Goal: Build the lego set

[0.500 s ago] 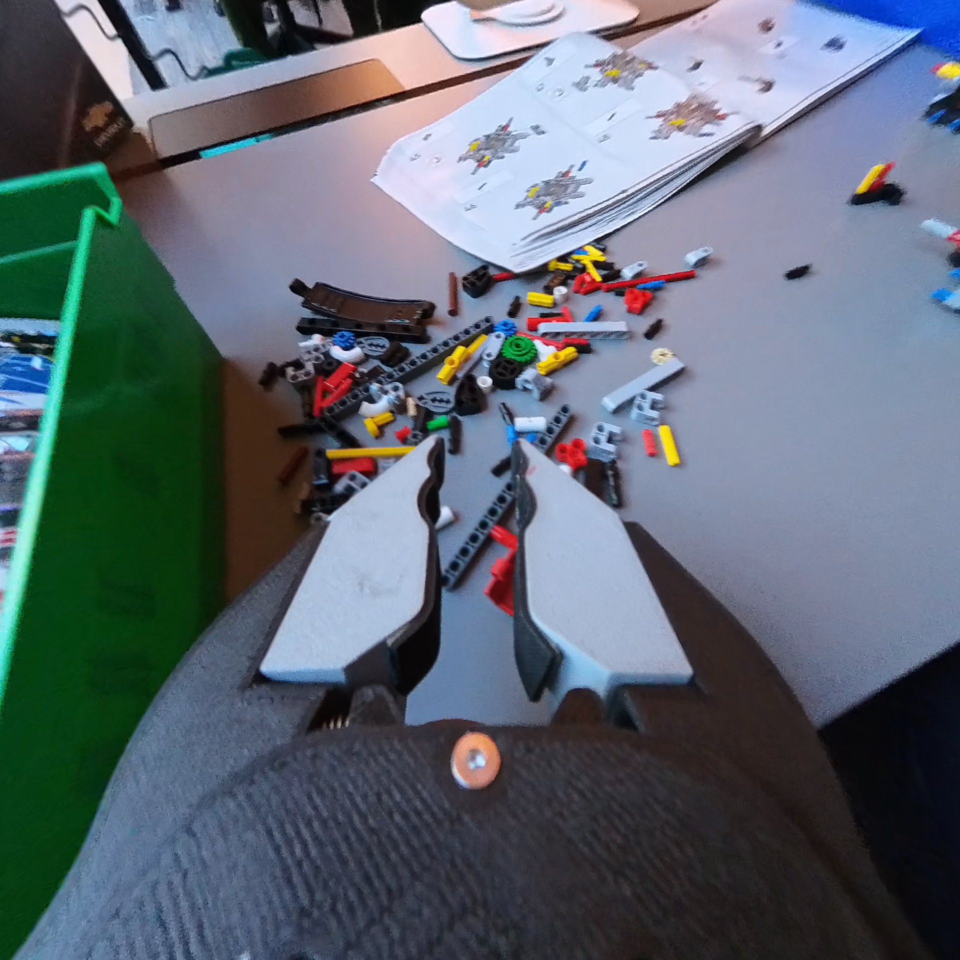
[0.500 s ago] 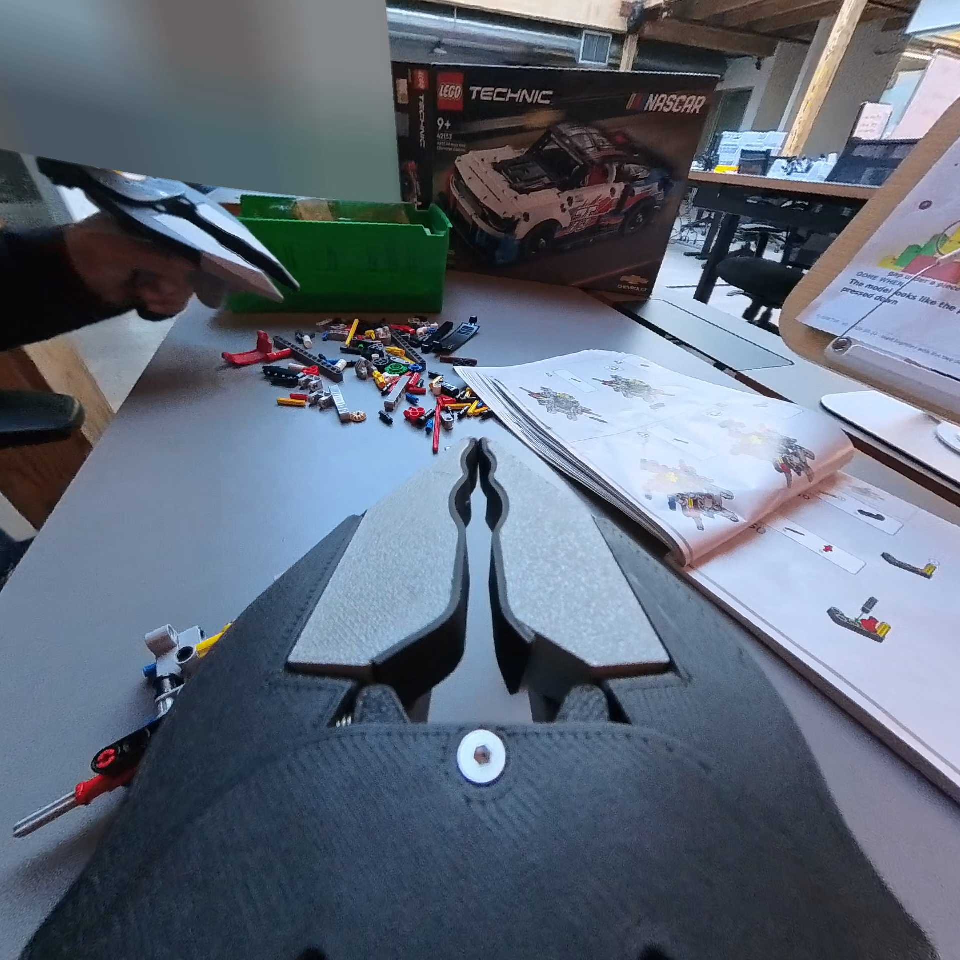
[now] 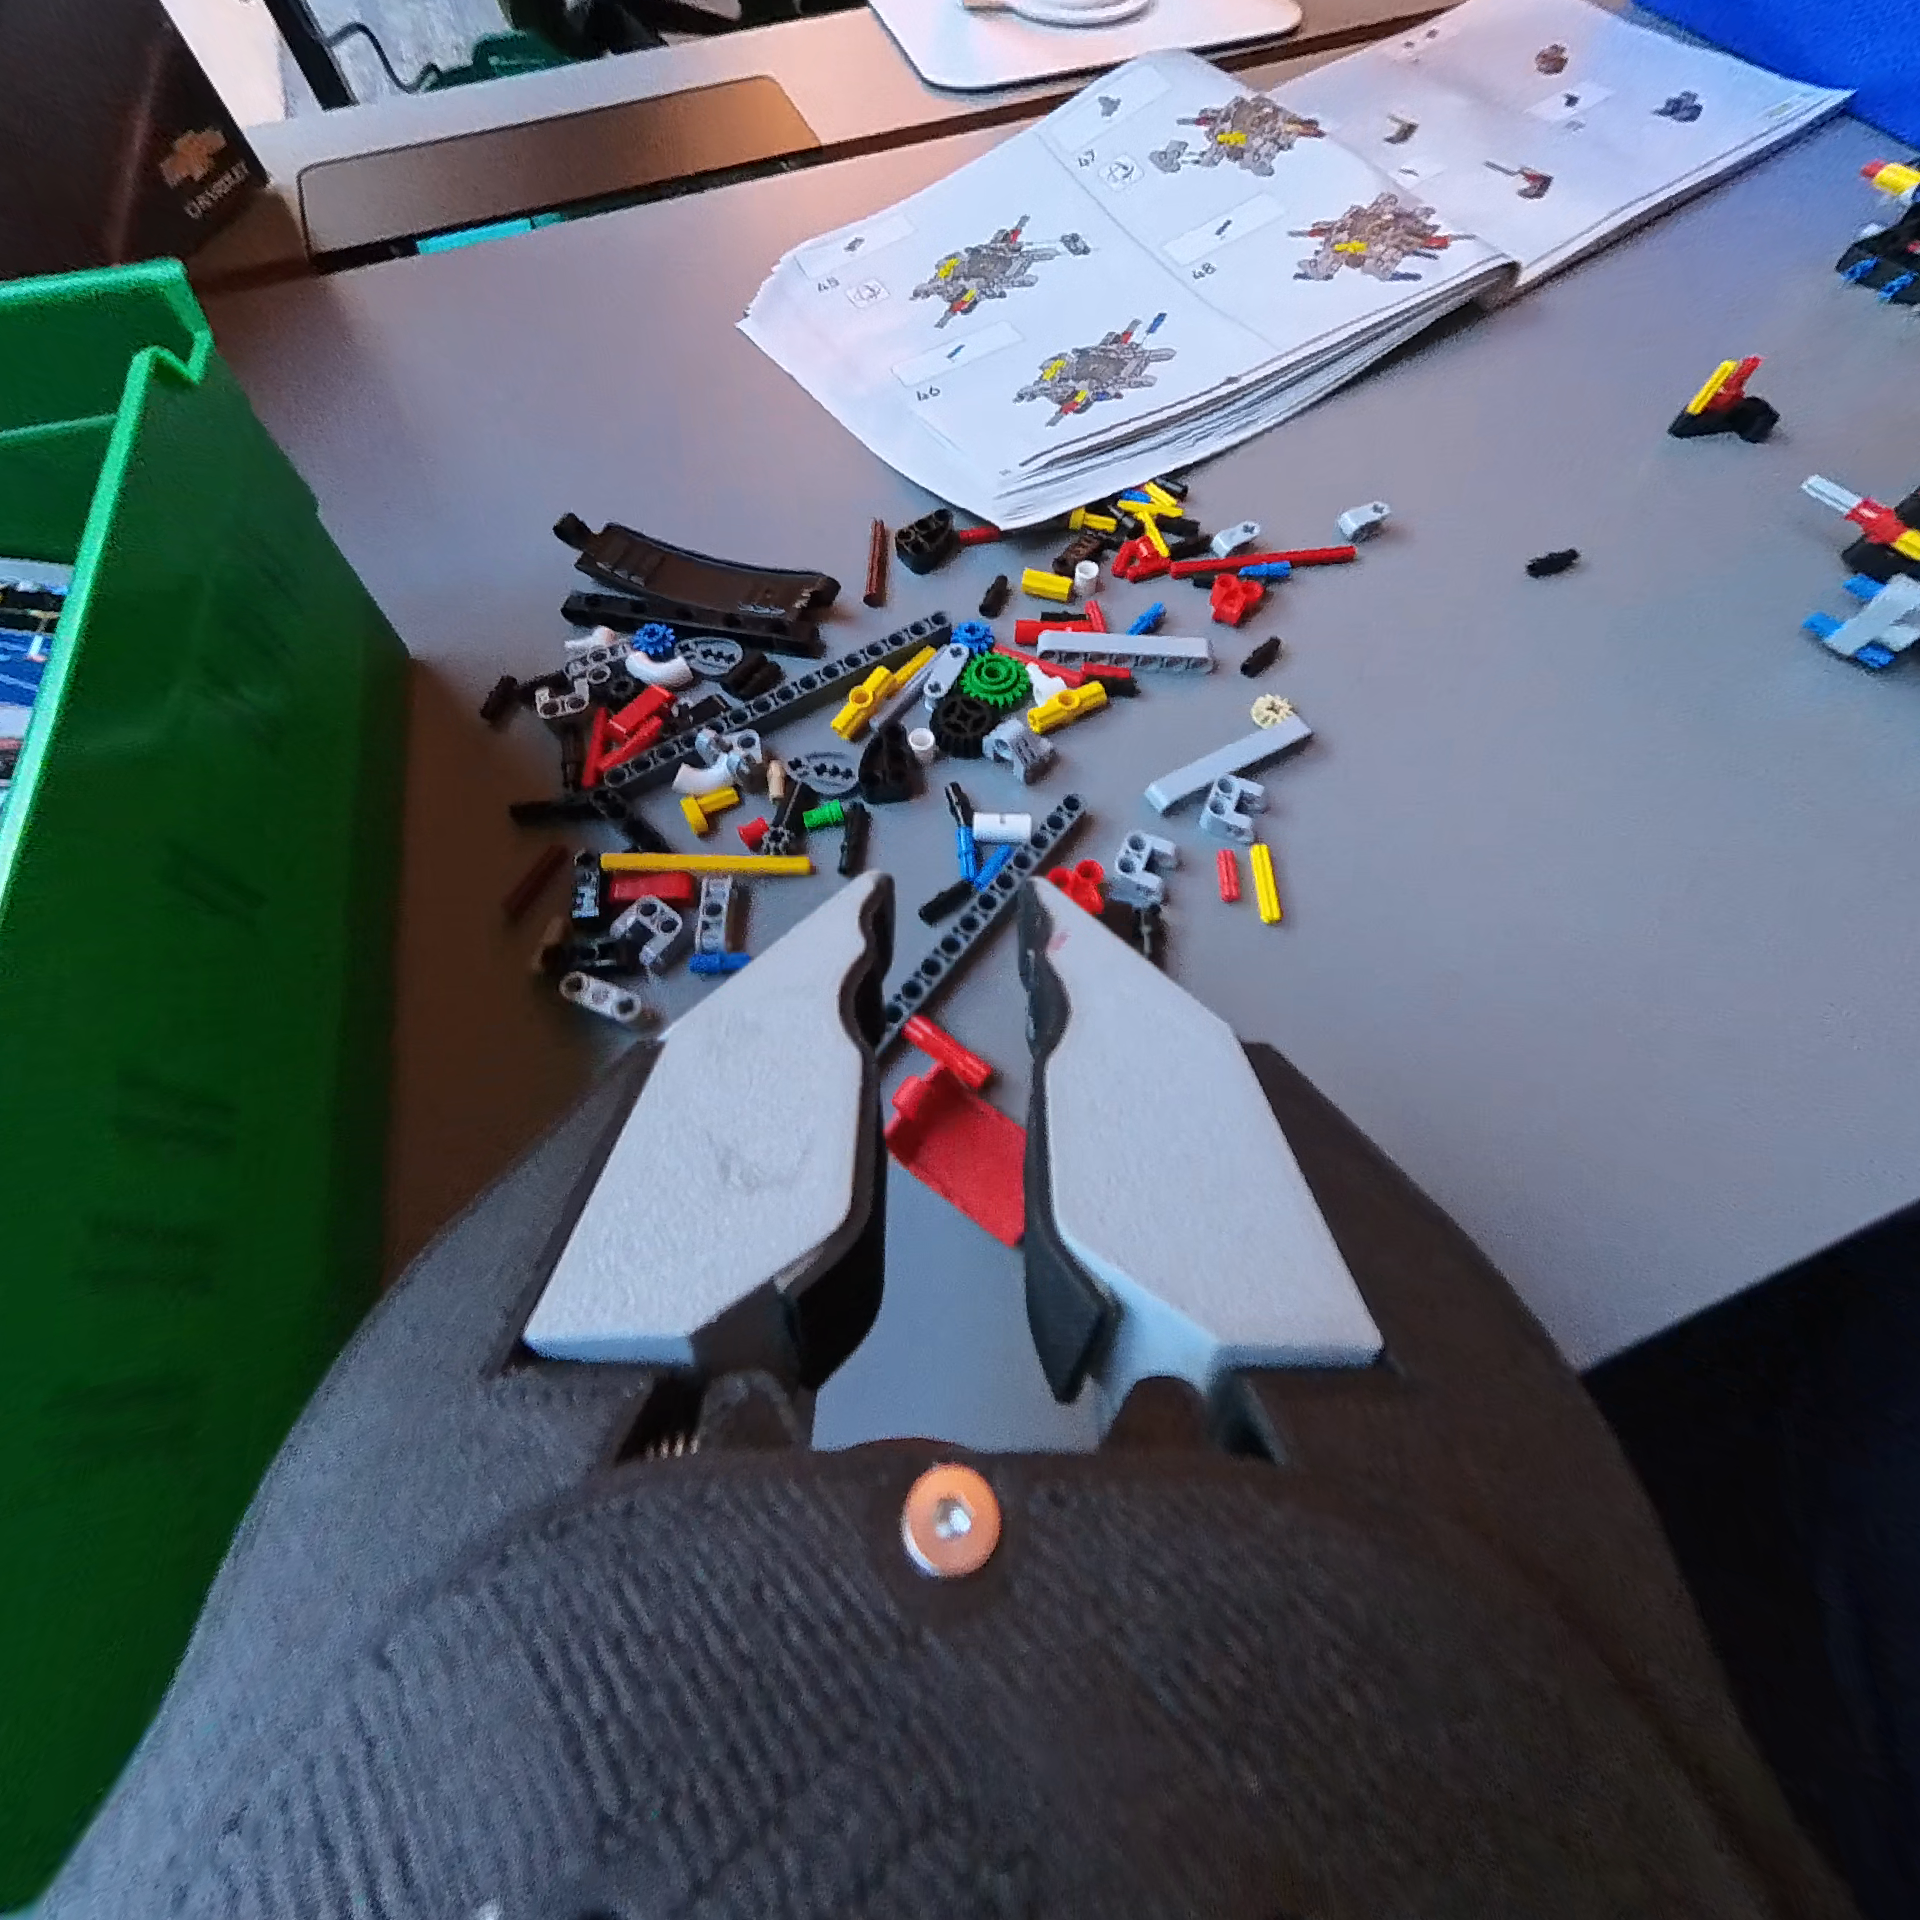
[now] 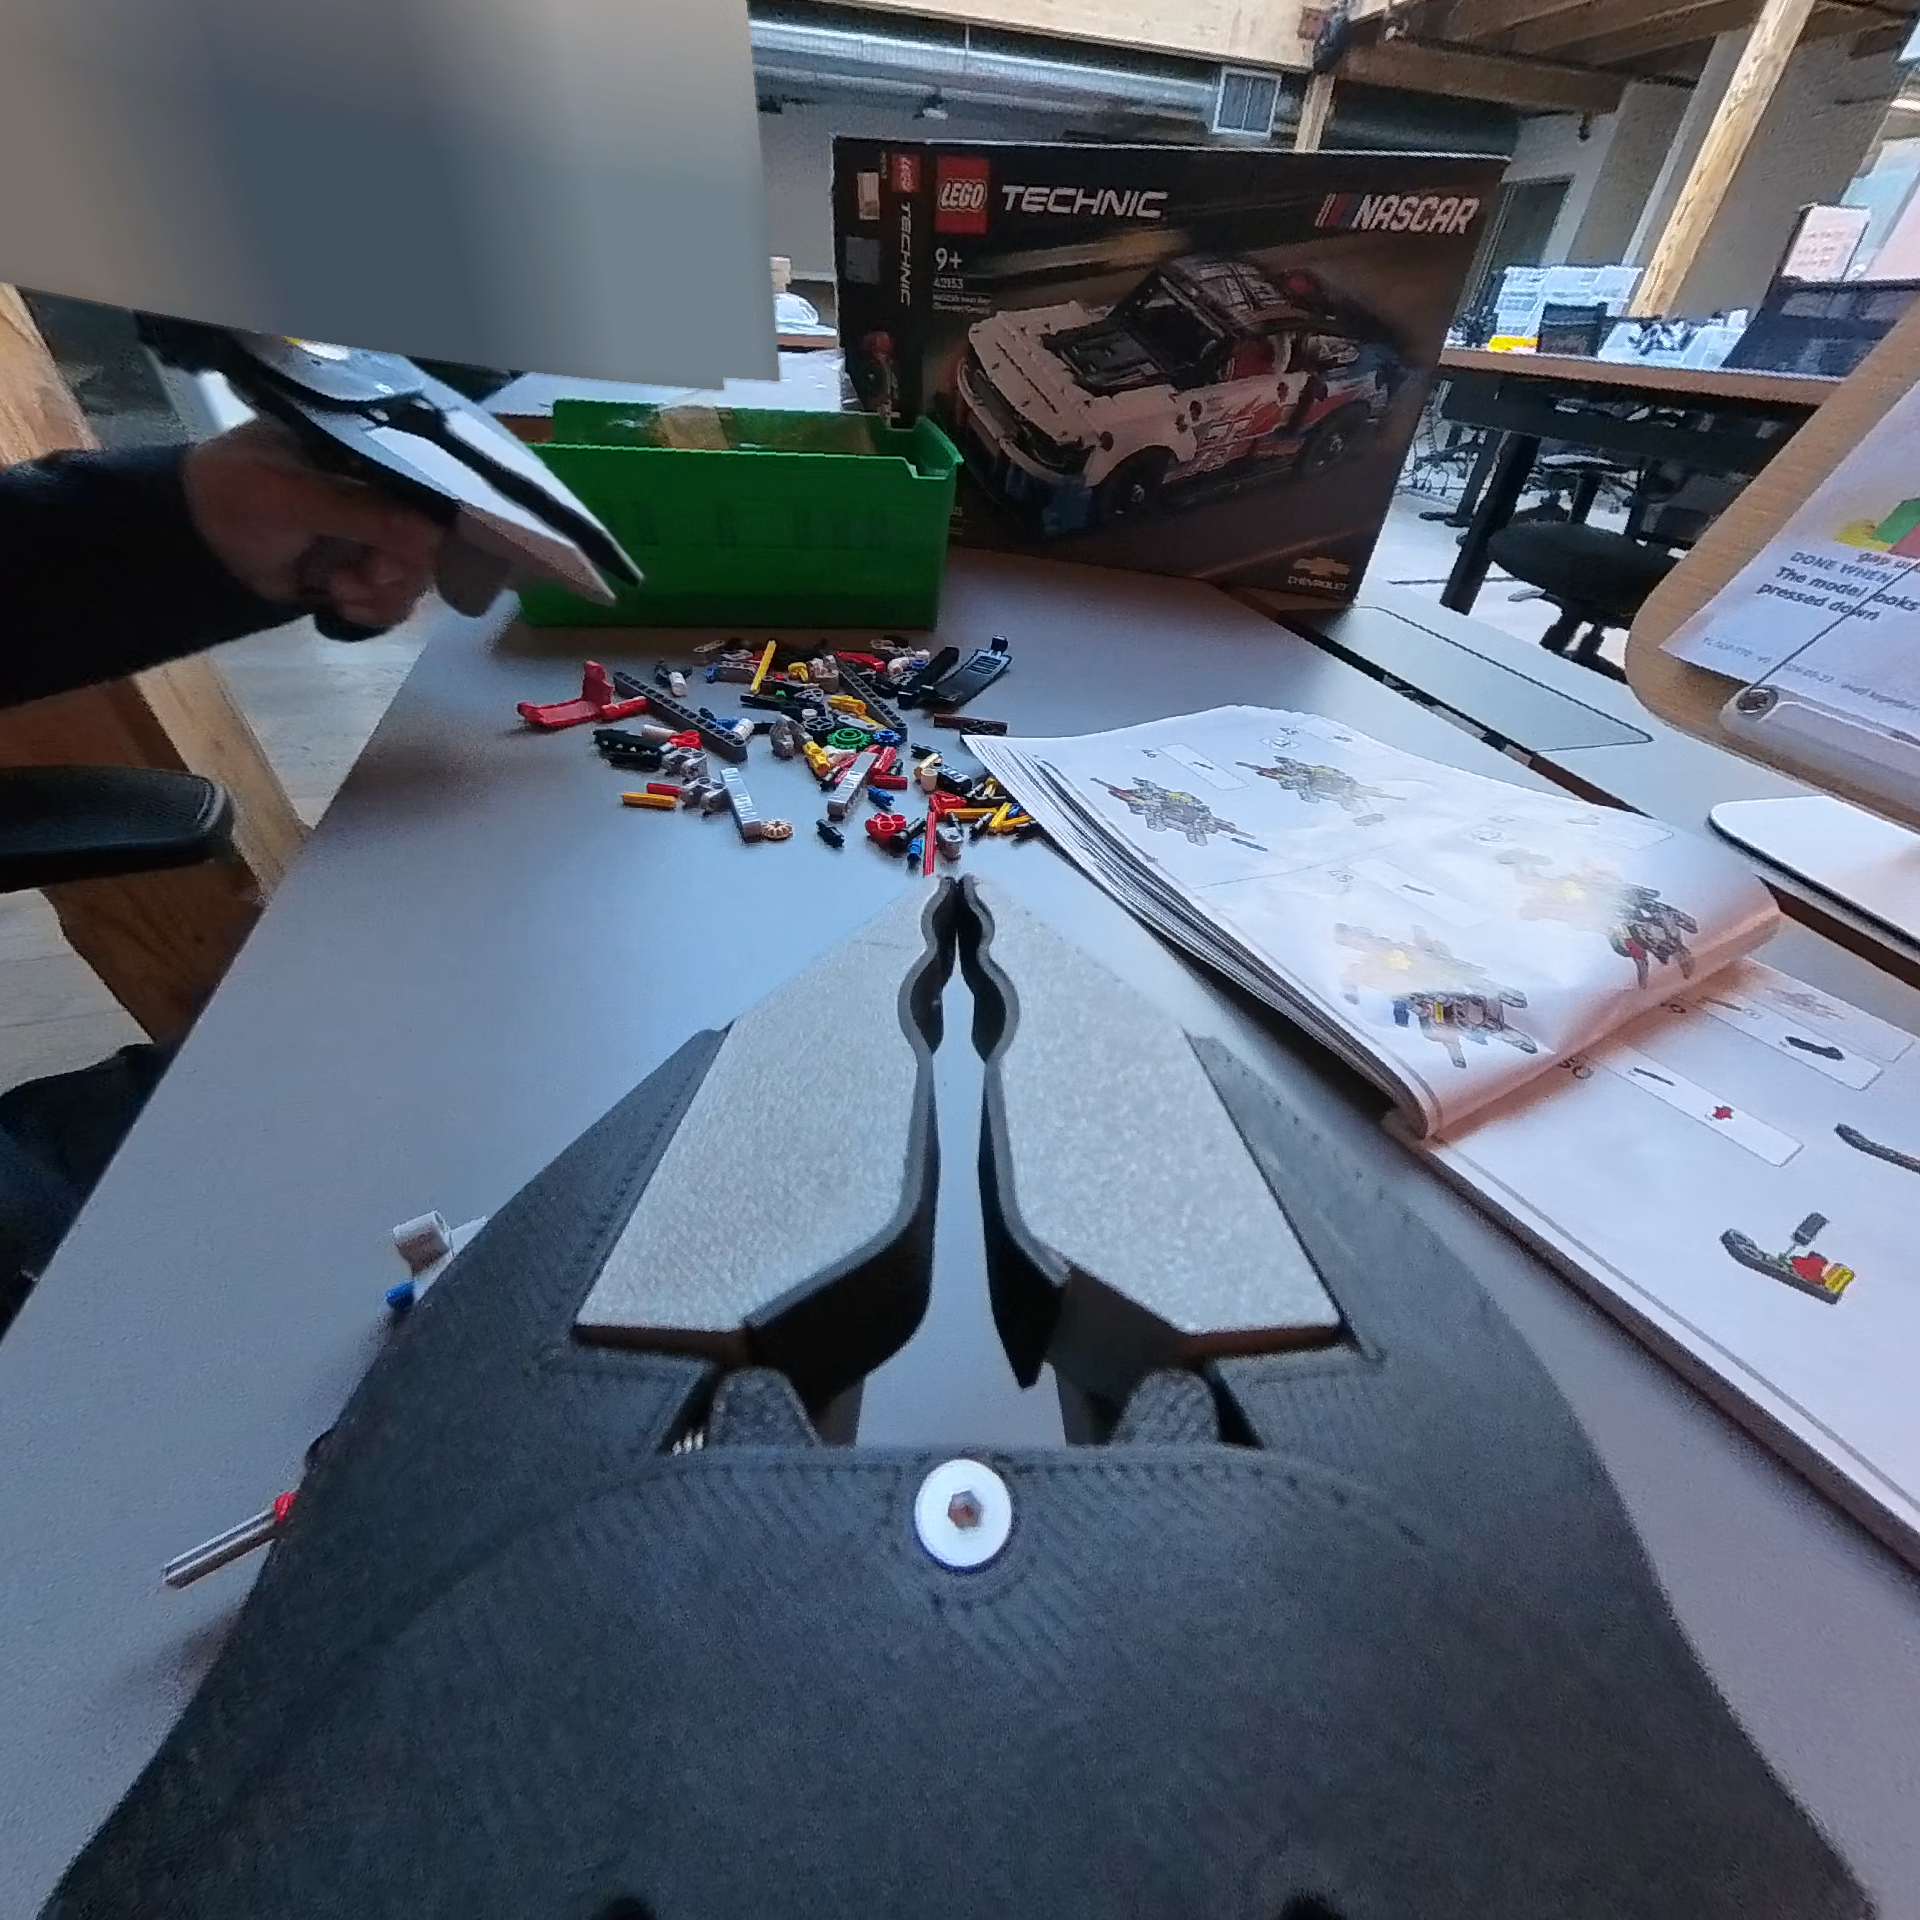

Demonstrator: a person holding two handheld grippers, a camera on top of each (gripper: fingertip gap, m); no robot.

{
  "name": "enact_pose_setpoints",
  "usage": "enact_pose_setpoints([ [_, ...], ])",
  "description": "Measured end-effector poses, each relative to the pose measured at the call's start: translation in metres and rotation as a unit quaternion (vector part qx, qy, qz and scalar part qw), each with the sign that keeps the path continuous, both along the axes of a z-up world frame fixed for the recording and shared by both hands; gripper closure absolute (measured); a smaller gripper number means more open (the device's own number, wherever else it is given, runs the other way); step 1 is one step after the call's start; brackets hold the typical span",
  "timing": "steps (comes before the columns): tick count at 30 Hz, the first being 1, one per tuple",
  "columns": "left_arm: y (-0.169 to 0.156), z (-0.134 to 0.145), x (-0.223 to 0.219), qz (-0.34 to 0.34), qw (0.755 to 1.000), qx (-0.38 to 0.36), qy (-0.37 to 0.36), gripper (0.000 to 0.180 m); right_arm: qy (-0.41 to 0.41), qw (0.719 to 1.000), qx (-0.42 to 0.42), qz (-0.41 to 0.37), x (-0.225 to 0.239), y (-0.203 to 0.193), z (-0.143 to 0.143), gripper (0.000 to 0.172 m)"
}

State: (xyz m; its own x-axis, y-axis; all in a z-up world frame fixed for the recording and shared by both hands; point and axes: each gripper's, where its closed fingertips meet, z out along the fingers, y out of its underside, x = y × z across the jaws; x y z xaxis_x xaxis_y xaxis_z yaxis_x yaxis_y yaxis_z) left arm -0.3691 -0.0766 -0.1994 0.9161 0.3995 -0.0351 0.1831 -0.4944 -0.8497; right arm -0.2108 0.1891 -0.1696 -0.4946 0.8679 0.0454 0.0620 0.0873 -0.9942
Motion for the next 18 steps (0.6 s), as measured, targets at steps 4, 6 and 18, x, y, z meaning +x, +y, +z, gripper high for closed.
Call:
enact_pose_setpoints([
  [4, -0.001, 0.001, 0.03, -0.007, 0.998, 0.052, -0.037, 0.159, -0.005, 1.0, -0.006, 0.0, 0.003, 0.001, -0.001, 0.172],
  [6, 0.0, -0.005, 0.045, -0.01, 0.996, 0.067, -0.05, 0.16, -0.006, 1.0, -0.003, 0.005, 0.004, -0.001, -0.001, 0.172],
  [18, 0.06, -0.006, 0.08, -0.102, 0.991, 0.084, -0.026, 0.157, -0.03, 0.999, -0.019, 0.003, 0.018, 0.001, -0.004, 0.172],
])
